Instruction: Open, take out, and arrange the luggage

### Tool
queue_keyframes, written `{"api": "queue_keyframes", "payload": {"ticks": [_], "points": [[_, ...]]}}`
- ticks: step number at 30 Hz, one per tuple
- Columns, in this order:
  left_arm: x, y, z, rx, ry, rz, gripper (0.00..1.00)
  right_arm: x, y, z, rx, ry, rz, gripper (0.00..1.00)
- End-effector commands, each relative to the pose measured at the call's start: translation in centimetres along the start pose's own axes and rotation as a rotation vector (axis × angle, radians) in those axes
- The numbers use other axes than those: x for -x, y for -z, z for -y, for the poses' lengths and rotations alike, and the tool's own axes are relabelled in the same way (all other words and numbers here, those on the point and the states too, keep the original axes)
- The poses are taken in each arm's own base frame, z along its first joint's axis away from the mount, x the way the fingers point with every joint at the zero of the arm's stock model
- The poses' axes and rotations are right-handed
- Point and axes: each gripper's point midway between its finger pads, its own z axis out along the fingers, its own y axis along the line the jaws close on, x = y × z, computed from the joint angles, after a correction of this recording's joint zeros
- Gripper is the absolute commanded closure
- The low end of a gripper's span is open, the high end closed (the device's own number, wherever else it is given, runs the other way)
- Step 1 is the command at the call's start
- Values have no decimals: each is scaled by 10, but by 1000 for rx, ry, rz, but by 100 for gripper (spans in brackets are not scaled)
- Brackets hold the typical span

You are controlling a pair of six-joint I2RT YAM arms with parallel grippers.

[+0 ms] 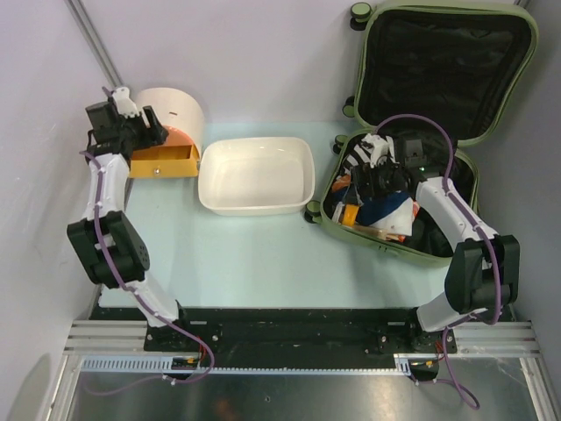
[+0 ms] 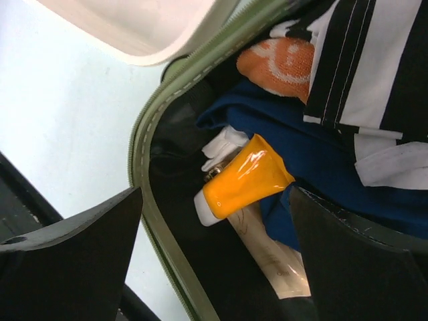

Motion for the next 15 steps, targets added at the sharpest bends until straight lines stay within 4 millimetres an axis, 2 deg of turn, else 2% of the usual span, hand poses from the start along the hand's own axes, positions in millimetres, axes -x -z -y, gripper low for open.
{"api": "queue_keyframes", "payload": {"ticks": [1,3,4,5,7,10,12,14,15], "points": [[94,76,41,-43,-126,273,22,-4,-7,10,-111,16,-48,5],[104,92,44,-36,-142,308,21,-16,-13,10,-147,-41,-88,7],[114,107,49,-28,-159,342,20,-23,-16,11,-157,-56,-114,9],[117,113,51,-28,-164,355,19,-34,-19,7,-155,-70,-142,11],[124,129,60,-42,-181,386,18,-43,-22,5,-153,-97,-156,13],[126,141,67,-53,-178,403,17,-55,-31,1,-157,-92,-181,14],[123,143,69,-61,-174,402,17,-63,-41,2,-153,-101,-203,18],[119,144,70,-65,-169,396,17,-66,-48,9,-179,-108,-201,18],[118,145,71,-69,-163,397,17,-73,-55,16,-190,-123,-221,19]]}}
